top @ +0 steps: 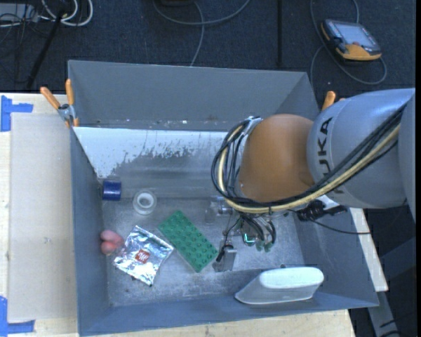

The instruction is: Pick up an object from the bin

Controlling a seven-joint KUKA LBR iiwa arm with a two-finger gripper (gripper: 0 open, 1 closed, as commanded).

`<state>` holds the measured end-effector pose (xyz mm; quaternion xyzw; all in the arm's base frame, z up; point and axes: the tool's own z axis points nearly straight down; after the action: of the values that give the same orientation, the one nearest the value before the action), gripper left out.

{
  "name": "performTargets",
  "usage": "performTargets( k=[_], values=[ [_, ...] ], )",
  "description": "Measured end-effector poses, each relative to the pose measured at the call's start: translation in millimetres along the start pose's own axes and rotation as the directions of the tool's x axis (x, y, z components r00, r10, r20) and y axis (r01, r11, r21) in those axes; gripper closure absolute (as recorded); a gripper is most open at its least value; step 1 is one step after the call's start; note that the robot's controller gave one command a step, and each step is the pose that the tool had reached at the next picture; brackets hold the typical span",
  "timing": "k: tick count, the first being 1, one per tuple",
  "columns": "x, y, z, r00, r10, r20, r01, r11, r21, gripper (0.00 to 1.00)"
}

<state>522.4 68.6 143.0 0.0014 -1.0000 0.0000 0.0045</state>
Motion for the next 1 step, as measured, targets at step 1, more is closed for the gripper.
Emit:
performTargets(
  k=[1],
  values=[
    [12.1,92.5,76.1,0.984,0.177,0.002,-0.177,0.984,-0.002,0.0]
  ],
)
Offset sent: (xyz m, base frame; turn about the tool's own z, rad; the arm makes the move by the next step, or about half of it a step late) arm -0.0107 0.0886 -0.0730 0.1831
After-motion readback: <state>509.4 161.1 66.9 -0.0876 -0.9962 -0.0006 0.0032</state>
